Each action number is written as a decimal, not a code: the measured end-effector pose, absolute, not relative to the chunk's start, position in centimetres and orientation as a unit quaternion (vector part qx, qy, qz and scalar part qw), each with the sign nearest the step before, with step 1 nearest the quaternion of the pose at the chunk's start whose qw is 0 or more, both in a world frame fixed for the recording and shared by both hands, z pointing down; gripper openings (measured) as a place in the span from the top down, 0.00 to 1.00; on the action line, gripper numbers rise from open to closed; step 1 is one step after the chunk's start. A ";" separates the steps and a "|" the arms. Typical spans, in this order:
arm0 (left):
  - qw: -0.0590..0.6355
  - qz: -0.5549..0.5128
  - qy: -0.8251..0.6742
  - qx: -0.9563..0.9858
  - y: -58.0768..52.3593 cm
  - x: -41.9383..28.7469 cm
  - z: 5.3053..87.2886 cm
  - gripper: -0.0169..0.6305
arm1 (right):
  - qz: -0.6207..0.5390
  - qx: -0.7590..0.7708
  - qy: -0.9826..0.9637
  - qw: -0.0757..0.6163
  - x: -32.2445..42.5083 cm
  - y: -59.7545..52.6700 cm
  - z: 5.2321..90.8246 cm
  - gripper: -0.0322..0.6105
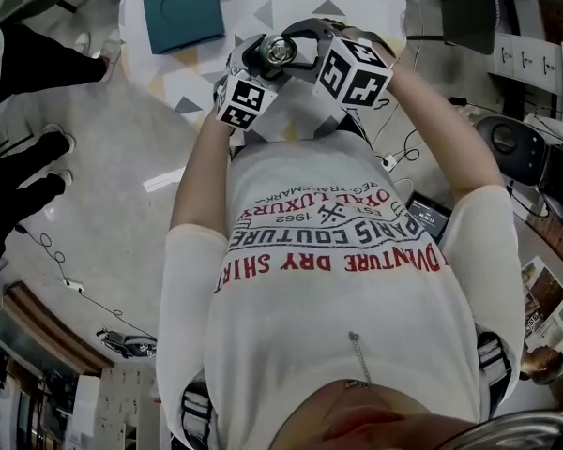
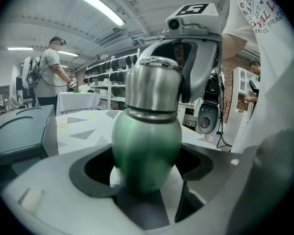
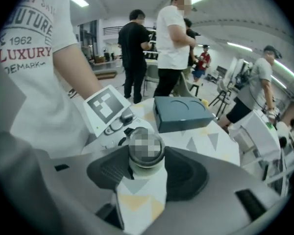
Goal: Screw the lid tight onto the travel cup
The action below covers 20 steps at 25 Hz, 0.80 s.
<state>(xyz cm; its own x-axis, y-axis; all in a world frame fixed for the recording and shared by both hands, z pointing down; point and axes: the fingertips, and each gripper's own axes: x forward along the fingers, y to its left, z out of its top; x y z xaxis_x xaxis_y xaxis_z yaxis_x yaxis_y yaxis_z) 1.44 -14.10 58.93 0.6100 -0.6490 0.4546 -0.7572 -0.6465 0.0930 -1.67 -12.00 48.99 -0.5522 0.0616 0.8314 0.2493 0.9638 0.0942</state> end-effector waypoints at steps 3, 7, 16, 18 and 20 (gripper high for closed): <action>0.142 0.193 -0.398 0.886 -14.1 1.5 59.0 0.39 | -0.051 -0.019 -0.891 0.450 -1.6 -12.4 49.0 0.58; 0.147 0.194 -0.392 0.887 -14.0 1.4 59.0 0.38 | -0.019 0.049 -0.900 0.433 -1.6 -12.5 48.9 0.58; 0.146 0.188 -0.382 0.893 -14.2 1.6 58.2 0.38 | -0.047 0.038 -0.917 0.394 -1.6 -12.1 48.3 0.58; 0.151 0.182 -0.378 0.895 -14.2 1.6 58.1 0.38 | -0.044 0.043 -0.923 0.379 -1.5 -12.0 47.8 0.58; 0.152 0.179 -0.377 0.896 -14.1 1.5 58.0 0.38 | -0.035 0.065 -0.930 0.360 -1.3 -12.3 47.1 0.58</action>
